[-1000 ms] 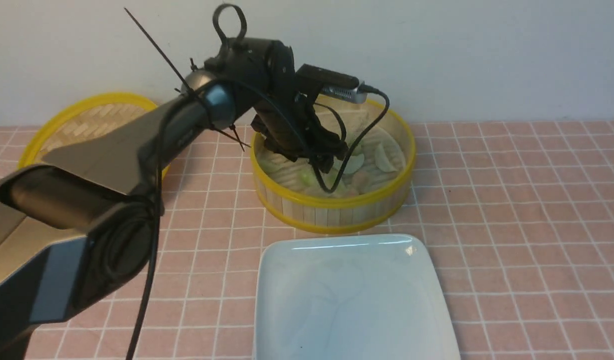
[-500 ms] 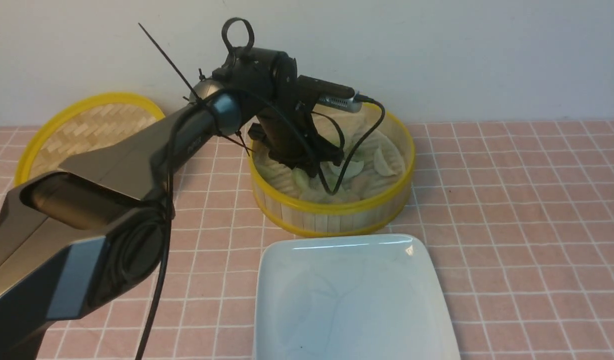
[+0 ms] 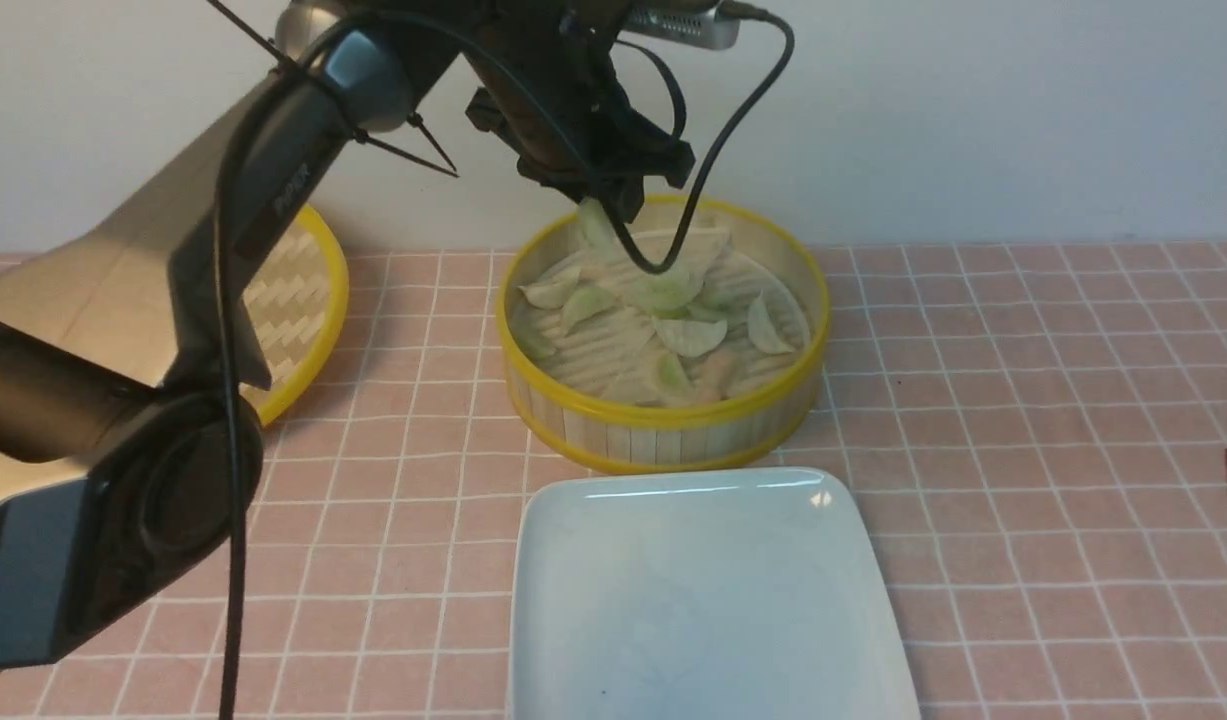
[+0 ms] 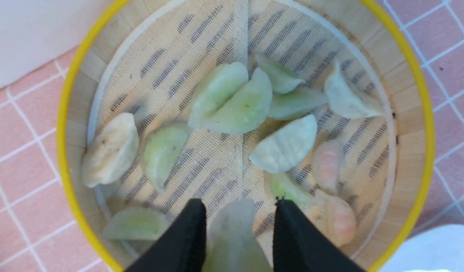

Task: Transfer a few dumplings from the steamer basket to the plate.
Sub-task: Use the left arm to put the dumpling into the plate

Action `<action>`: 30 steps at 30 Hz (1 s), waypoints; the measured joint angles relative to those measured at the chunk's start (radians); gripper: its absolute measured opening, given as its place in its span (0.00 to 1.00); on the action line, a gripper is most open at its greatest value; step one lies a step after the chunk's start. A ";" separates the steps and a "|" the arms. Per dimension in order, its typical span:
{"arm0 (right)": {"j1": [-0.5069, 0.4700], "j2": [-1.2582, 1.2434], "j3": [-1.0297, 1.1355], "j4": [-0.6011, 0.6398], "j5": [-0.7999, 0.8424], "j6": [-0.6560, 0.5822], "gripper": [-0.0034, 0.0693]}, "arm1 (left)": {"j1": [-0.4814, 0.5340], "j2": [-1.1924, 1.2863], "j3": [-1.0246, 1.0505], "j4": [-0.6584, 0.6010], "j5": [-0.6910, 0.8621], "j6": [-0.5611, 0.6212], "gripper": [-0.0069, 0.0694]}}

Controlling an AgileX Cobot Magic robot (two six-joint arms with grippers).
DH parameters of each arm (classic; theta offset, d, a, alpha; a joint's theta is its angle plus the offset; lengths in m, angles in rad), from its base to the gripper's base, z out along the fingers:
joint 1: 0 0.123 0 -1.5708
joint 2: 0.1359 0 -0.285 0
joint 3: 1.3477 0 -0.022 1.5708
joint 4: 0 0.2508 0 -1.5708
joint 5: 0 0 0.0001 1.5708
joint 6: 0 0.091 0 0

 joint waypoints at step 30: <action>0.000 0.105 -0.005 0.031 0.033 -0.054 0.03 | -0.196 -0.208 0.839 -0.098 -0.047 0.038 0.42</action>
